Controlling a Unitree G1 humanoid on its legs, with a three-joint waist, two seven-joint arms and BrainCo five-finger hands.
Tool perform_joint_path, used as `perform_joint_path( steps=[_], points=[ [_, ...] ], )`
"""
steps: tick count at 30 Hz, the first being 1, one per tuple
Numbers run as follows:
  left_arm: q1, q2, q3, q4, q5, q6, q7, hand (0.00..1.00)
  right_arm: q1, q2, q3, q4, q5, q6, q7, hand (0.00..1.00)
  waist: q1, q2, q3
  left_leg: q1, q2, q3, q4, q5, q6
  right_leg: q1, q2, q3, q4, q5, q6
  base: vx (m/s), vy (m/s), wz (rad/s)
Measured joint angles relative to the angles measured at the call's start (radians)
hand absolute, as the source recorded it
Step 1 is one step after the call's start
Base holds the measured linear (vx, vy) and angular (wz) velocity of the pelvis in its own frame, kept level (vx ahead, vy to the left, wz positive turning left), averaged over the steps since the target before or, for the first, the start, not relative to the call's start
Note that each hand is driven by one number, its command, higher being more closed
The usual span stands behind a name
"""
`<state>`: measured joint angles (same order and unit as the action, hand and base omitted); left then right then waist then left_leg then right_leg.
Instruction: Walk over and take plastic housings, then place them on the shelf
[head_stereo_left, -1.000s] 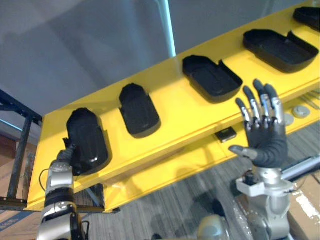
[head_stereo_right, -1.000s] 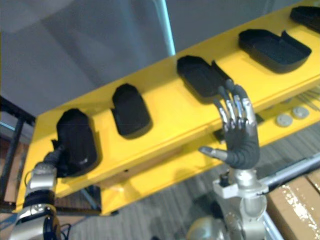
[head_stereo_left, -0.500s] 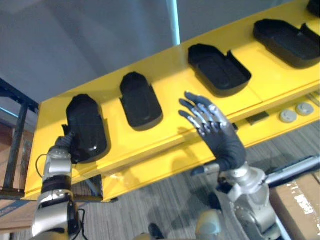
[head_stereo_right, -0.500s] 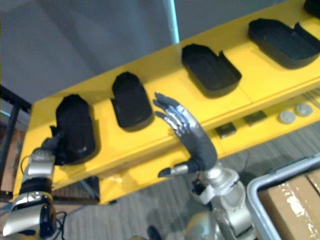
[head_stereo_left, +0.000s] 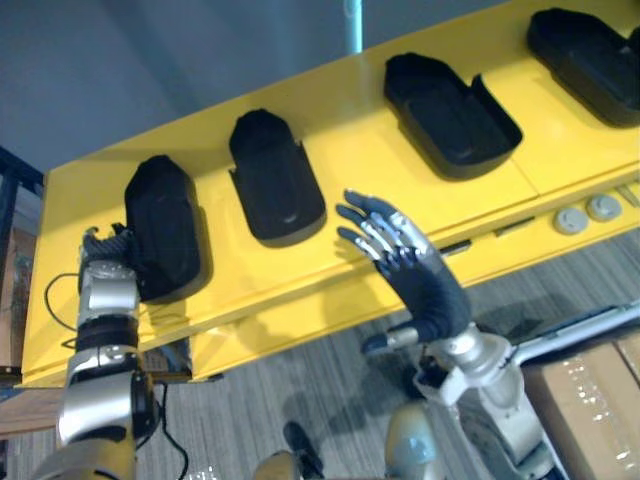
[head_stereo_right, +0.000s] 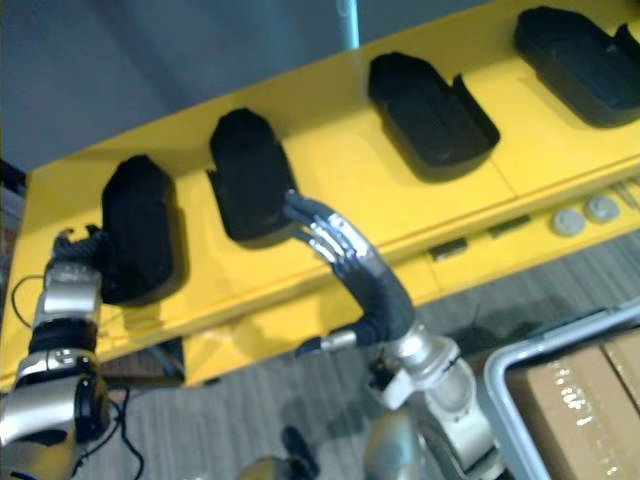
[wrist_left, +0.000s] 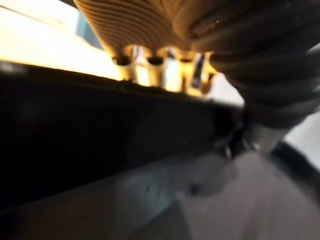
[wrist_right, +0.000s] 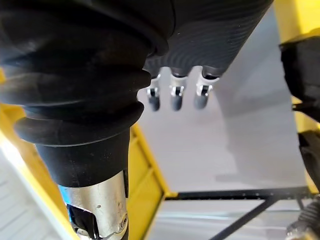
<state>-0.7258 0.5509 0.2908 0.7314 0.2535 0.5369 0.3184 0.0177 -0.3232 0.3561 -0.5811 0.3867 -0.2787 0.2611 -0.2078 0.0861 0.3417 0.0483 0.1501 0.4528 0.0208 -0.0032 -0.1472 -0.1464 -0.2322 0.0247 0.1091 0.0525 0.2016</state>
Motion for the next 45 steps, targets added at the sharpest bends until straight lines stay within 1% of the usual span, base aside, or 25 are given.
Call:
perform_joint_path(
  steps=[1,2,3,5,6,7,8,10,11,13,15,17,19,20,21,23,25,27,30,34,36,38,40,43,45],
  points=[
    [-0.014,0.006,0.000,0.000,-0.032,0.000,0.094,0.00,0.007,0.001,0.003,0.000,-0.002,-0.014,-0.003,0.00,0.000,-0.005,0.003,-0.001,0.002,0.000,0.001,0.000,0.000,0.000,0.002,0.000,0.000,0.000,0.000,0.00,0.000,0.00],
    [-0.025,0.019,0.000,0.000,-0.053,-0.004,0.154,0.00,0.011,0.001,0.003,0.003,-0.008,-0.027,-0.005,0.00,0.000,-0.007,0.004,-0.001,0.004,-0.001,0.001,0.000,0.000,0.000,0.004,0.000,0.000,0.000,0.000,0.00,0.000,0.00],
    [-0.027,0.024,0.000,-0.001,-0.056,-0.005,0.165,0.00,0.011,0.001,0.003,0.003,-0.008,-0.029,-0.005,0.00,0.000,-0.007,0.004,-0.001,0.004,-0.001,0.001,0.000,0.000,0.000,0.005,0.000,0.000,0.000,0.000,0.00,0.000,0.00],
    [-0.058,0.051,0.004,-0.006,-0.080,-0.045,0.298,0.00,0.032,0.000,0.003,0.014,-0.009,-0.060,-0.021,0.00,0.000,-0.008,0.004,-0.001,0.007,-0.003,0.001,0.000,0.000,0.002,0.007,-0.002,-0.001,0.001,-0.001,0.00,0.000,0.00],
    [-0.067,0.061,0.005,-0.007,-0.083,-0.058,0.325,0.00,0.037,0.000,0.003,0.019,-0.009,-0.068,-0.022,0.00,0.000,-0.008,0.004,-0.001,0.007,-0.003,0.001,0.000,0.000,0.003,0.007,-0.003,-0.002,0.001,-0.001,0.00,0.000,0.00],
    [-0.084,0.084,0.010,-0.013,-0.088,-0.092,0.385,0.00,0.049,0.001,0.003,0.031,-0.010,-0.081,-0.023,0.00,0.000,-0.009,0.004,0.000,0.007,-0.004,0.001,0.000,0.000,0.006,0.007,-0.004,-0.004,0.001,-0.001,0.00,0.000,0.00],
    [-0.092,0.097,0.012,-0.020,-0.088,-0.105,0.410,0.00,0.054,0.001,0.003,0.038,-0.010,-0.087,-0.023,0.00,0.000,-0.009,0.003,0.001,0.007,-0.005,0.001,0.000,0.000,0.008,0.007,-0.004,-0.005,0.001,-0.001,0.00,0.000,0.00],
    [-0.121,0.169,0.012,-0.056,-0.089,-0.177,0.480,0.00,0.077,0.001,0.013,0.053,-0.011,-0.104,-0.023,0.00,-0.001,-0.016,0.000,0.004,0.007,-0.006,0.001,0.000,0.000,0.013,0.008,-0.007,-0.011,0.003,-0.003,0.00,0.000,0.00],
    [-0.130,0.186,0.013,-0.058,-0.090,-0.202,0.497,0.00,0.084,0.000,0.015,0.053,-0.011,-0.110,-0.023,0.00,-0.001,-0.017,-0.001,0.006,0.008,-0.007,0.001,0.000,0.000,0.021,0.008,-0.010,-0.017,0.005,-0.003,0.01,-0.011,0.06],
    [-0.144,0.223,0.014,-0.078,-0.105,-0.294,0.520,0.00,0.113,0.002,0.022,0.053,-0.014,-0.118,-0.023,0.00,-0.001,-0.020,-0.010,0.029,0.008,-0.014,-0.009,0.000,-0.002,0.054,0.009,-0.023,-0.036,0.008,-0.003,0.01,-0.006,0.08],
    [-0.137,0.229,0.012,-0.108,-0.144,-0.392,0.516,0.00,0.129,0.005,0.025,0.056,-0.019,-0.118,-0.023,0.00,0.004,-0.026,-0.038,0.038,0.008,-0.020,-0.015,0.000,-0.003,0.073,0.009,-0.031,-0.051,0.009,-0.002,0.02,-0.004,0.10],
    [-0.034,0.213,0.008,-0.259,-0.162,-0.503,0.487,0.00,0.133,0.021,0.021,0.077,-0.021,-0.119,-0.025,0.00,0.003,-0.041,-0.092,0.039,0.009,-0.031,-0.021,0.000,-0.003,0.095,0.009,-0.050,-0.085,0.021,-0.004,0.04,-0.011,0.12],
    [0.039,0.181,0.011,-0.369,-0.171,-0.531,0.454,0.00,0.138,0.030,0.019,0.085,-0.040,-0.119,-0.035,0.00,0.008,-0.046,-0.115,0.041,0.009,-0.034,-0.024,0.000,-0.003,0.110,0.009,-0.056,-0.106,0.030,-0.004,0.03,-0.010,0.06],
    [0.165,0.107,0.011,-0.526,-0.178,-0.563,0.395,0.00,0.136,0.043,0.016,0.087,-0.068,-0.120,-0.051,0.00,0.026,-0.050,-0.136,0.059,0.008,-0.036,-0.031,0.000,-0.003,0.138,0.009,-0.064,-0.127,0.035,-0.003,0.02,-0.006,0.03],
    [0.186,0.092,0.011,-0.549,-0.179,-0.567,0.384,0.00,0.136,0.045,0.016,0.087,-0.070,-0.120,-0.053,0.00,0.028,-0.051,-0.137,0.064,0.008,-0.039,-0.031,0.000,-0.003,0.146,0.009,-0.067,-0.129,0.035,-0.003,0.02,-0.017,0.18],
    [0.388,-0.050,0.013,-0.751,-0.214,-0.572,0.278,0.00,0.136,0.069,-0.008,0.089,-0.092,-0.120,-0.068,0.00,0.042,-0.049,-0.166,0.075,0.009,-0.078,-0.038,-0.001,-0.006,0.186,0.009,-0.109,-0.147,0.035,-0.003,0.00,-0.023,0.32],
    [0.534,-0.144,0.015,-0.860,-0.222,-0.565,0.195,0.00,0.136,0.082,-0.046,0.090,-0.108,-0.114,-0.072,0.00,0.077,-0.047,-0.191,0.075,0.009,-0.086,-0.048,0.003,-0.012,0.191,0.010,-0.117,-0.151,0.035,-0.003,-0.01,-0.019,0.16],
    [0.644,-0.218,0.019,-0.920,-0.255,-0.558,0.146,0.00,0.135,0.099,-0.071,0.107,-0.108,-0.104,-0.087,0.00,0.098,-0.049,-0.196,0.084,0.009,-0.110,-0.050,0.005,-0.016,0.218,0.009,-0.141,-0.156,0.034,-0.004,-0.03,-0.017,0.27],
    [0.782,-0.308,0.024,-0.992,-0.256,-0.566,0.135,0.00,0.135,0.125,-0.081,0.166,-0.148,-0.086,-0.101,0.00,0.141,-0.049,-0.231,0.091,0.007,-0.141,-0.075,0.010,-0.021,0.234,0.009,-0.171,-0.156,0.020,-0.009,-0.05,-0.019,0.29],
    [0.919,-0.438,0.039,-1.086,-0.287,-0.647,0.154,0.00,0.105,0.155,-0.078,0.224,-0.250,-0.087,-0.166,0.00,0.189,-0.056,-0.264,0.088,0.006,-0.184,-0.101,0.031,-0.026,0.247,0.009,-0.218,-0.153,0.002,-0.017,-0.02,-0.013,0.27],
    [0.961,-0.477,0.040,-1.087,-0.274,-0.657,0.191,0.00,0.054,0.153,-0.077,0.262,-0.309,-0.087,-0.205,0.00,0.201,-0.065,-0.270,0.085,0.006,-0.201,-0.101,0.036,-0.030,0.256,0.009,-0.240,-0.151,-0.002,-0.018,-0.01,-0.004,0.27],
    [0.988,-0.493,0.040,-1.062,-0.264,-0.643,0.221,0.00,-0.029,0.143,-0.081,0.305,-0.353,-0.085,-0.250,0.00,0.215,-0.076,-0.276,0.065,0.006,-0.229,-0.101,0.045,-0.028,0.257,0.009,-0.265,-0.150,-0.002,-0.018,-0.01,-0.007,0.37],
    [1.004,-0.492,0.041,-0.935,-0.241,-0.623,0.217,0.00,-0.158,0.113,-0.094,0.375,-0.366,-0.068,-0.289,0.00,0.234,-0.089,-0.273,0.053,0.006,-0.259,-0.102,0.055,-0.028,0.271,0.010,-0.296,-0.148,0.001,-0.014,-0.01,-0.013,0.43],
    [1.023,-0.493,0.039,-0.658,-0.248,-0.624,0.153,0.00,-0.348,0.095,-0.118,0.526,-0.365,-0.014,-0.316,0.00,0.277,-0.105,-0.274,0.052,0.006,-0.300,-0.102,0.058,-0.029,0.297,0.011,-0.333,-0.148,-0.005,-0.018,0.00,-0.012,0.40],
    [1.046,-0.493,0.034,-0.491,-0.260,-0.625,0.080,0.00,-0.437,0.091,-0.117,0.618,-0.387,0.025,-0.327,0.00,0.304,-0.117,-0.269,0.045,0.006,-0.315,-0.102,0.061,-0.030,0.305,0.011,-0.357,-0.146,-0.011,-0.019,0.00,-0.011,0.32]
  ],
)
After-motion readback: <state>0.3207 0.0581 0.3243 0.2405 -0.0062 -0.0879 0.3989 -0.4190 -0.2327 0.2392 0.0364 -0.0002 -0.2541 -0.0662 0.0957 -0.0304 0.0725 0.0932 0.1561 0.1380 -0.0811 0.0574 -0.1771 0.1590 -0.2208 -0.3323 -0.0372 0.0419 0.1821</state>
